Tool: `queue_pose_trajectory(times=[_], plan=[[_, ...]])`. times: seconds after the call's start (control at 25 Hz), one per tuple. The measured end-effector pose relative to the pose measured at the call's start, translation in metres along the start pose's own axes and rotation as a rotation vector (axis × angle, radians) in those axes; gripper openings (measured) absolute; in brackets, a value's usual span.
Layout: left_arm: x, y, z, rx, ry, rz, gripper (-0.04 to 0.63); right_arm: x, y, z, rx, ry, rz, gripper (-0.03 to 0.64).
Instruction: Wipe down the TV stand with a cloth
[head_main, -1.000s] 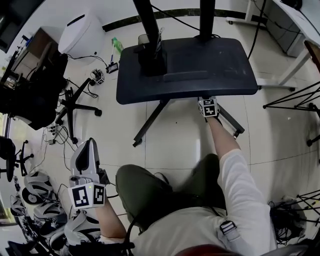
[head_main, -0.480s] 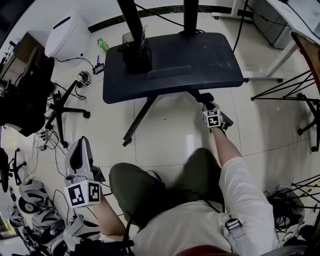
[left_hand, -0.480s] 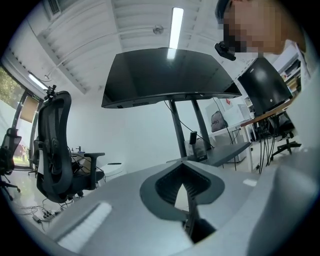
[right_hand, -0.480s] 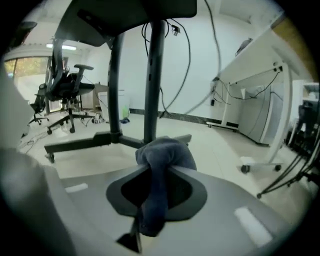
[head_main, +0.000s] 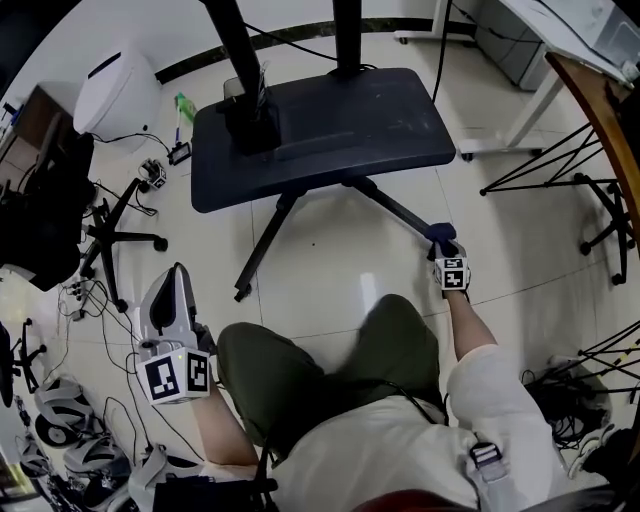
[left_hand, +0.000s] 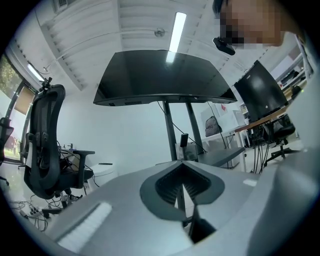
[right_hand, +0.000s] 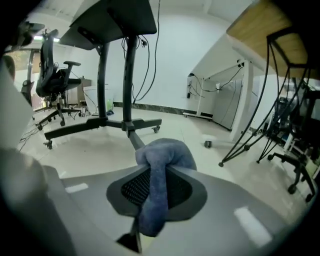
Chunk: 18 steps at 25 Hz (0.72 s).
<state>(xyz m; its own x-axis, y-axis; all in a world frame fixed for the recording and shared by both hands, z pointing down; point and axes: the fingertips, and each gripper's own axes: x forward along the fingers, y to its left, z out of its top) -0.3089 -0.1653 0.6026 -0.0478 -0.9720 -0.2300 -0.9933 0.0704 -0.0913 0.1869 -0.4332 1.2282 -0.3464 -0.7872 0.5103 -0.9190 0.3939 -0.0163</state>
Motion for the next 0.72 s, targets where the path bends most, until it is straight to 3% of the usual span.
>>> queue_pose_trajectory(times=[0.12, 0.2, 0.32, 0.44, 0.56, 0.72], plan=[[-0.004, 0.007, -0.005, 0.002, -0.003, 0.005, 0.011, -0.020, 0.039, 0.080, -0.005, -0.175, 0.036, 0.061], [-0.013, 0.016, -0.016, -0.009, 0.011, 0.015, 0.011, -0.079, 0.082, 0.152, -0.019, -0.347, 0.064, 0.061], [-0.017, 0.025, -0.029, -0.027, 0.013, 0.009, 0.011, -0.229, 0.166, 0.276, -0.040, -0.644, 0.103, 0.061], [-0.016, 0.019, 0.005, 0.023, -0.056, 0.006, 0.011, -0.389, 0.234, 0.401, -0.033, -0.959, 0.164, 0.060], [0.006, 0.011, 0.083, 0.103, -0.156, 0.008, 0.011, -0.450, 0.271, 0.505, -0.089, -1.041, 0.212, 0.061], [0.057, 0.004, 0.152, 0.150, -0.118, -0.072, 0.011, -0.459, 0.266, 0.594, -0.026, -0.989, 0.157, 0.061]])
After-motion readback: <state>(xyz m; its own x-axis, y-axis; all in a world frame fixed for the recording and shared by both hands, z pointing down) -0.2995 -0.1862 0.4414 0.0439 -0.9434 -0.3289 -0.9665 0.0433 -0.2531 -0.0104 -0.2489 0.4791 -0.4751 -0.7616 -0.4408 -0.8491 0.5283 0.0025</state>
